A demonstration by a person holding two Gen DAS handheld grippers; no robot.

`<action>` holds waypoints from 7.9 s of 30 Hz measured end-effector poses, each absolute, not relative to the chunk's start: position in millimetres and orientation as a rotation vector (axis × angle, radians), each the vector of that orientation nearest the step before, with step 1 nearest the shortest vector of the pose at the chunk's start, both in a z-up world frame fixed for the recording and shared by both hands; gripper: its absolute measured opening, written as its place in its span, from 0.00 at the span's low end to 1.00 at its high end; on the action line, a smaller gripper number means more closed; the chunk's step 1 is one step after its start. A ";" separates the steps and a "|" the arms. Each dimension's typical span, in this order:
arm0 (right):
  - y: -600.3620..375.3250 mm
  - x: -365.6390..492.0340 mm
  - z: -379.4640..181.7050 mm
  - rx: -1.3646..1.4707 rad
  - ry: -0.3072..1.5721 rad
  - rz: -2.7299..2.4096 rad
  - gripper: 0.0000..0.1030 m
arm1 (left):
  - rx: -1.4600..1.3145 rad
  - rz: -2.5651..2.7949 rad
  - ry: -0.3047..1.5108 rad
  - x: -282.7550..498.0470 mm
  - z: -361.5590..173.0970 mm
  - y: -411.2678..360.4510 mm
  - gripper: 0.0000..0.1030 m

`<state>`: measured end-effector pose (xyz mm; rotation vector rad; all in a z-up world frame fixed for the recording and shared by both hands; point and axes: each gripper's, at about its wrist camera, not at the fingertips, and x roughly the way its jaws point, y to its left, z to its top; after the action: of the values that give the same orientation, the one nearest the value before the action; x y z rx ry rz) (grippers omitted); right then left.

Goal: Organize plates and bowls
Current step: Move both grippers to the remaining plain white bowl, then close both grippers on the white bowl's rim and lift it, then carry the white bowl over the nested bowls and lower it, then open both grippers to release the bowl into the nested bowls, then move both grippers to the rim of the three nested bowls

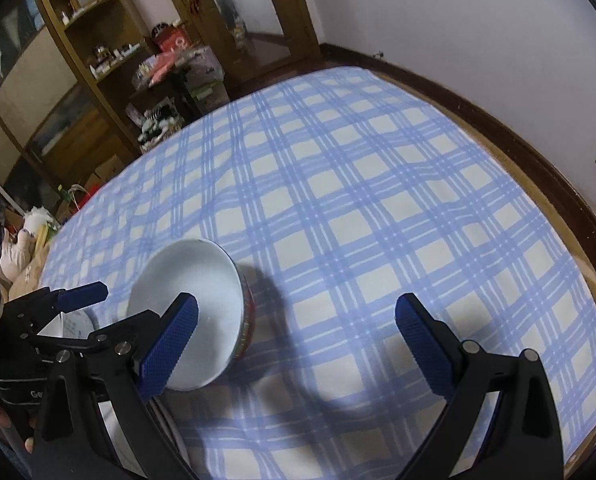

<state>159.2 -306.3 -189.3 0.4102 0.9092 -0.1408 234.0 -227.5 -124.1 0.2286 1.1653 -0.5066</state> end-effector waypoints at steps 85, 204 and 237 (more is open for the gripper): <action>-66.1 136.1 -103.9 0.229 0.815 0.223 0.10 | 0.031 -0.251 1.053 152.0 -34.8 -10.5 0.16; -71.8 211.5 -169.2 0.209 0.992 0.192 0.97 | -0.024 -0.142 1.228 202.6 -106.1 89.4 0.82; -72.9 219.6 -199.4 0.220 1.069 0.178 0.97 | -0.142 -0.118 1.278 211.8 -118.5 105.4 0.85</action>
<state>219.6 -72.9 -199.4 0.2202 1.0688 0.1777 211.8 105.4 -118.5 -0.1421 1.2779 -0.1179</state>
